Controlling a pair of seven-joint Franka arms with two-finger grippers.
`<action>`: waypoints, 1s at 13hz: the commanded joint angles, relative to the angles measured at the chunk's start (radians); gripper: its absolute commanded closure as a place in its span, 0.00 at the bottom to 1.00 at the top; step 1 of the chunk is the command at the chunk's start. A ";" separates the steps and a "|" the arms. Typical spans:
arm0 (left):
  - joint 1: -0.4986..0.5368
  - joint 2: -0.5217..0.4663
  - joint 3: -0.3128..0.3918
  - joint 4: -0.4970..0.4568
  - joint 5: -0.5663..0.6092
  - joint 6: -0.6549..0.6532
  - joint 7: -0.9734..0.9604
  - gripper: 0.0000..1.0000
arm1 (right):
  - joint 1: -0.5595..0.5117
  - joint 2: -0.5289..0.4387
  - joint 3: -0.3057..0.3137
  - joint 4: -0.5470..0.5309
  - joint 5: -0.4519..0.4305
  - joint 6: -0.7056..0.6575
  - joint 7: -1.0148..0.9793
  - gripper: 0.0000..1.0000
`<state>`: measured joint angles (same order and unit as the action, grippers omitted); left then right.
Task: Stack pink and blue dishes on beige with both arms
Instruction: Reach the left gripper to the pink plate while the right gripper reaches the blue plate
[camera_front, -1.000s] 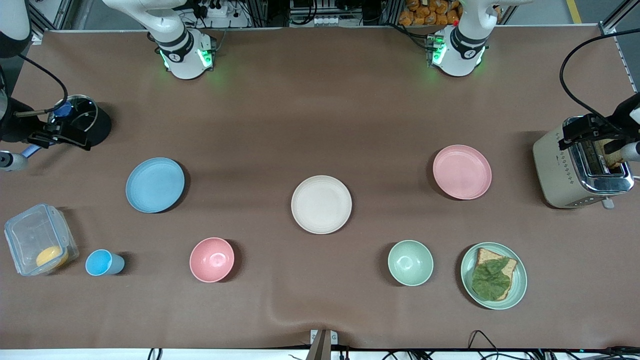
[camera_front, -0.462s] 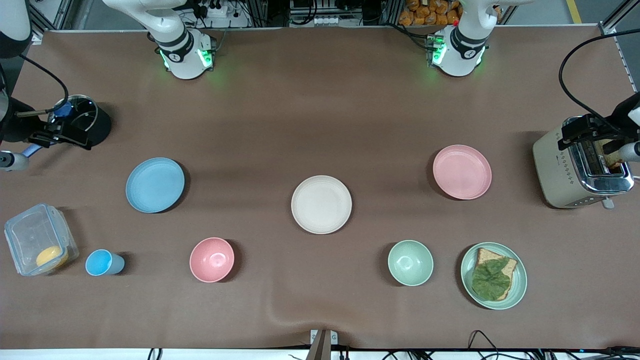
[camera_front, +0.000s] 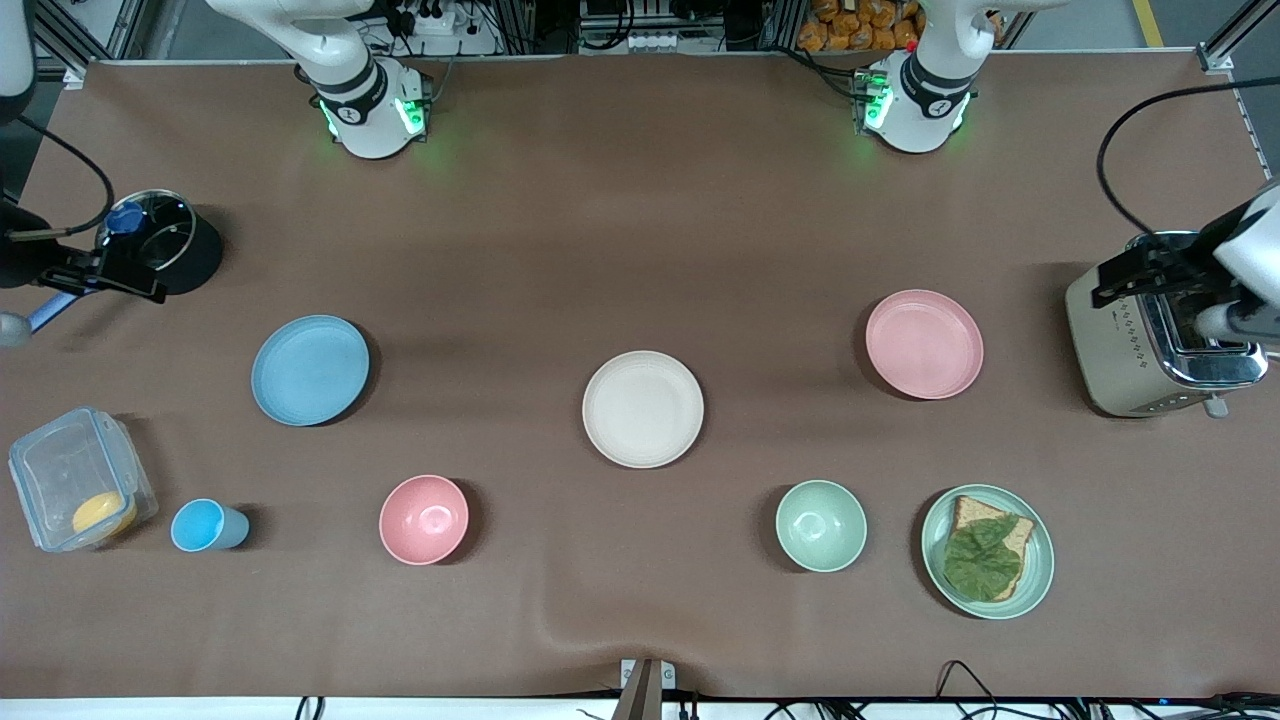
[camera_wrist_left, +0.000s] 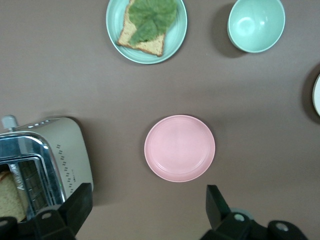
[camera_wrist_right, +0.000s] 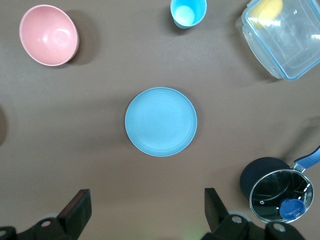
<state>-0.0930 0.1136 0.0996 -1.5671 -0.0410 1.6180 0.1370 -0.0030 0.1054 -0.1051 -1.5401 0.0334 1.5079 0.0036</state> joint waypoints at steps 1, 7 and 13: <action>-0.019 0.095 -0.003 0.013 -0.014 -0.003 -0.008 0.00 | -0.055 0.087 0.005 0.006 0.023 -0.003 -0.222 0.00; -0.067 0.300 -0.003 -0.010 -0.014 0.019 -0.014 0.00 | -0.199 0.290 0.007 -0.056 0.062 0.098 -0.376 0.00; 0.019 0.282 -0.003 -0.344 -0.030 0.346 -0.014 0.00 | -0.232 0.434 0.008 -0.215 0.207 0.363 -0.546 0.00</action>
<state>-0.1158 0.4511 0.1003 -1.7706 -0.0417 1.8477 0.1303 -0.2102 0.4969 -0.1102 -1.7498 0.1824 1.8371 -0.4847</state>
